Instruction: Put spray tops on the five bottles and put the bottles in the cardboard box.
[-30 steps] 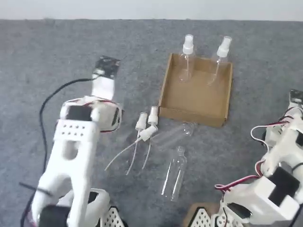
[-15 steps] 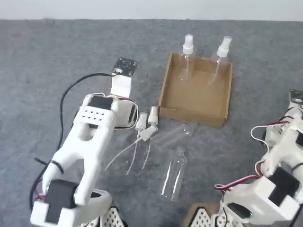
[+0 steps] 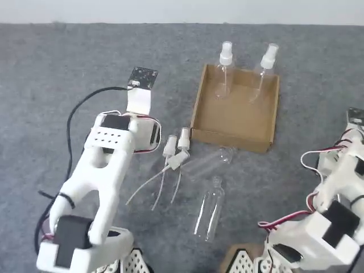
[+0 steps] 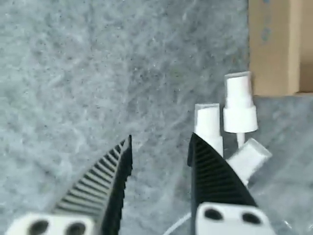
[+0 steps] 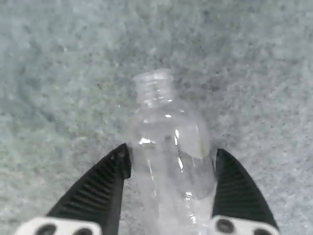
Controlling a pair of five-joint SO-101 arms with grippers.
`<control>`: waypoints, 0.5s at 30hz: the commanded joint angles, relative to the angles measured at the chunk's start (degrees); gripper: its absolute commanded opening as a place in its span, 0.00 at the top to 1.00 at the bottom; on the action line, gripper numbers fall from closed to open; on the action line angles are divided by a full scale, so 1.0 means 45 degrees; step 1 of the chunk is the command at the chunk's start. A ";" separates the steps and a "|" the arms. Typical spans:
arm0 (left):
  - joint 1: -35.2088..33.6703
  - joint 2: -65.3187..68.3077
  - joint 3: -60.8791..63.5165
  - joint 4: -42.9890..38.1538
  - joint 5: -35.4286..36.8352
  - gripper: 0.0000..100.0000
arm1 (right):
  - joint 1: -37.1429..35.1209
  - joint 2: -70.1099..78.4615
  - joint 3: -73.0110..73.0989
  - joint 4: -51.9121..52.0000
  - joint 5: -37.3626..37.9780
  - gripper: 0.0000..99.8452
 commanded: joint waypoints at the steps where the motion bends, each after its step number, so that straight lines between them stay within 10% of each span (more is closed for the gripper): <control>1: 0.0039 -0.0195 -0.0244 -0.0274 0.0137 0.83 | 0.0147 -0.0088 -0.0313 0.0088 -0.0156 0.80; 15: -0.0137 -0.0195 0.0010 -0.0274 -0.0156 0.83 | 0.0147 -0.0225 -0.0742 0.0908 0.1836 0.80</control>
